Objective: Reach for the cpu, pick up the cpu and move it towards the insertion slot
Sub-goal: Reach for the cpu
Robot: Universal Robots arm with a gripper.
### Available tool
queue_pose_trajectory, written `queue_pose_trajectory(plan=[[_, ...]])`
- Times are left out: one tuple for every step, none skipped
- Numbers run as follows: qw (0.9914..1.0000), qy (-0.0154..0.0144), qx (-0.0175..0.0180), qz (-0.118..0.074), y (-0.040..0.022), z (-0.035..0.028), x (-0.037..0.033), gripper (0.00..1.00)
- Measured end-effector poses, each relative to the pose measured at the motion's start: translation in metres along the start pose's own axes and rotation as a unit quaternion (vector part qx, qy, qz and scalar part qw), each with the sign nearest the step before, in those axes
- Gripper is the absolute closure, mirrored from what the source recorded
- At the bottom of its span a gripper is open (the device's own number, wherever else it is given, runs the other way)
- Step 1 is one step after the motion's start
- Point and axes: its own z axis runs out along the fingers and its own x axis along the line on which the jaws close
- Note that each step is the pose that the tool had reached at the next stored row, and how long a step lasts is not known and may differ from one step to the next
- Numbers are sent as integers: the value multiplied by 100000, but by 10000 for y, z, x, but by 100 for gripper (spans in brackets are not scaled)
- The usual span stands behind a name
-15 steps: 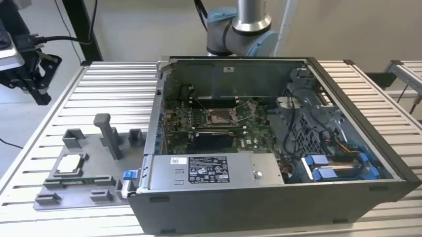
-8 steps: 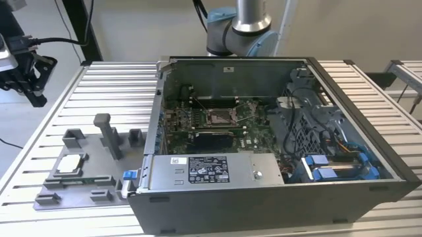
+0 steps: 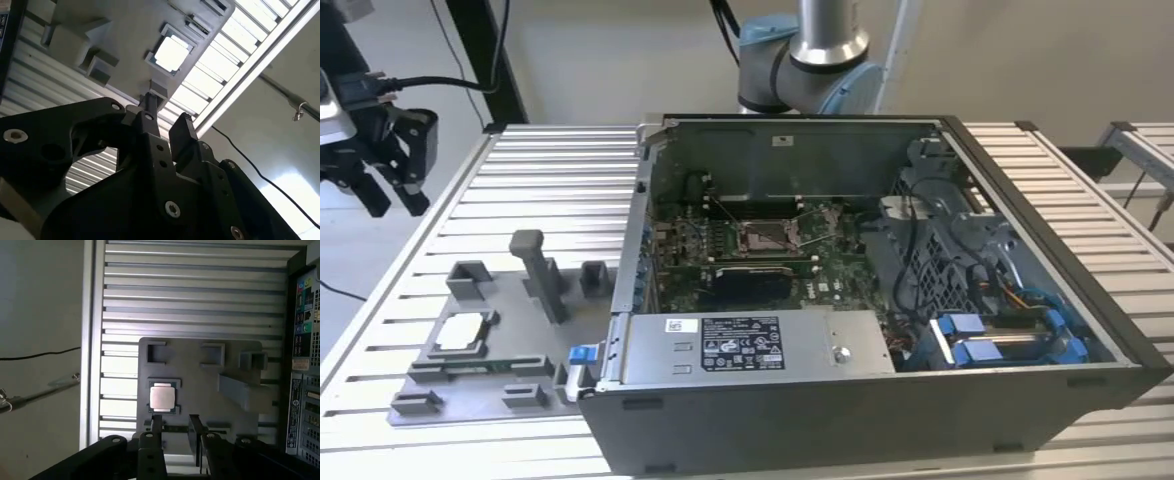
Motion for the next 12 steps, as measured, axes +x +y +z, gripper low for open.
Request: queue_pose_trajectory(plan=[[100000,-1,-2,-2,0,0,0,100],[100000,-2,-1,-9,0,0,0,100],[100000,-1,-3,-12,0,0,0,100],[100000,1,0,-19,0,0,0,100],[100000,-1,-2,-21,0,0,0,100],[100000,-2,-2,-24,0,0,0,100],[100000,1,1,-30,0,0,0,100],[100000,1,-1,-34,0,0,0,100],[100000,1,0,-37,0,0,0,100],[100000,4,1,-39,0,0,0,100],[100000,-1,-2,-44,-1,3,1,100],[100000,-11,-8,-48,-1,12,5,100]])
